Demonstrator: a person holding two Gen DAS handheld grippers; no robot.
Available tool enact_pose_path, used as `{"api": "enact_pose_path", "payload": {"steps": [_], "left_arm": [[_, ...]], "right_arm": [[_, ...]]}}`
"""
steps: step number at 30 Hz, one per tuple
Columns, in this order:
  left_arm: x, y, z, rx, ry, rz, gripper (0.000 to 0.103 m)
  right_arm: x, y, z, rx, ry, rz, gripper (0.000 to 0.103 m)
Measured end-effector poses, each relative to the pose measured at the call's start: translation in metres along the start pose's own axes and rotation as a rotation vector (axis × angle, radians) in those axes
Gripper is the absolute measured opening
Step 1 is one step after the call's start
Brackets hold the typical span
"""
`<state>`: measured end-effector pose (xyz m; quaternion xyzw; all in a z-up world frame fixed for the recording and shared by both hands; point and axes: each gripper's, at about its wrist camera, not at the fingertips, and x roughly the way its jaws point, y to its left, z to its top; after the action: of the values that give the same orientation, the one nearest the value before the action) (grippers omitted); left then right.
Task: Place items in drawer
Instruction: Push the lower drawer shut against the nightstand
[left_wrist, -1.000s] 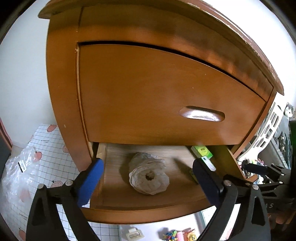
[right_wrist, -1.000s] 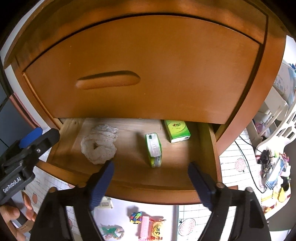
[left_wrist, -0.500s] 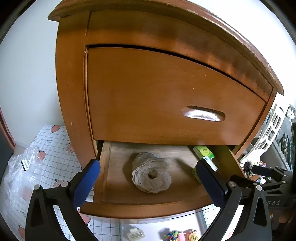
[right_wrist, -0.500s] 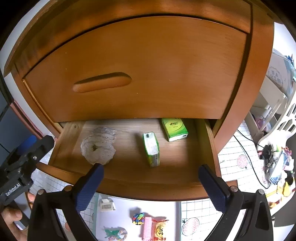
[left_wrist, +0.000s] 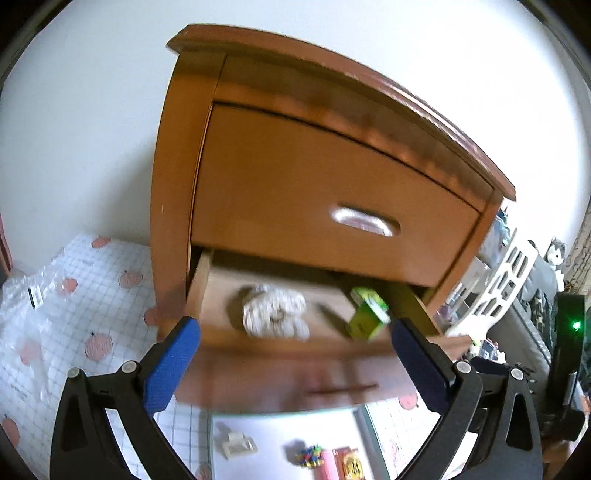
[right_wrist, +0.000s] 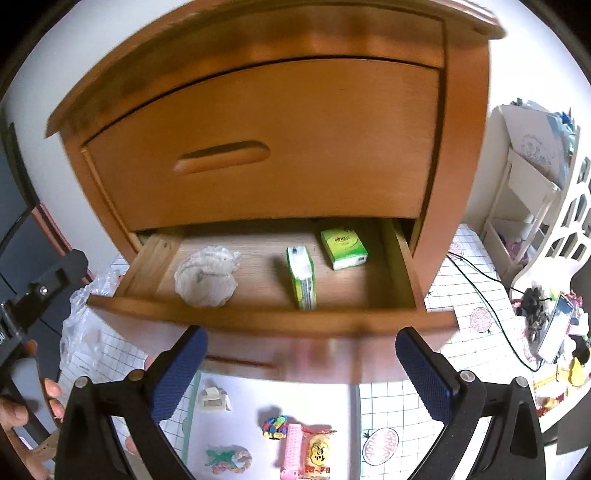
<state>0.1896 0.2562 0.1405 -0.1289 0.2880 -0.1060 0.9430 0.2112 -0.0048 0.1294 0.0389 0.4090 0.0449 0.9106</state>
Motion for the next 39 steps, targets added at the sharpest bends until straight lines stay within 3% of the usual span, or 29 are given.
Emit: {"api": "enact_pose_path", "payload": {"steps": [5, 20, 35, 39], "left_arm": [[0.001, 0.005, -0.026, -0.022, 0.044, 0.009, 0.103], [0.052, 0.04, -0.104, -0.061, 0.332, 0.138, 0.103], [0.082, 0.057, -0.157, -0.112, 0.509, 0.139, 0.103], [0.089, 0.057, -0.171, -0.098, 0.552, 0.14, 0.103]], "right_arm": [[0.008, 0.002, -0.047, -0.005, 0.043, 0.003, 0.103], [0.072, -0.004, -0.156, 0.03, 0.32, -0.015, 0.103], [0.1, -0.021, -0.187, 0.04, 0.443, -0.045, 0.103], [0.102, -0.022, -0.19, 0.037, 0.449, -0.045, 0.094]]}}
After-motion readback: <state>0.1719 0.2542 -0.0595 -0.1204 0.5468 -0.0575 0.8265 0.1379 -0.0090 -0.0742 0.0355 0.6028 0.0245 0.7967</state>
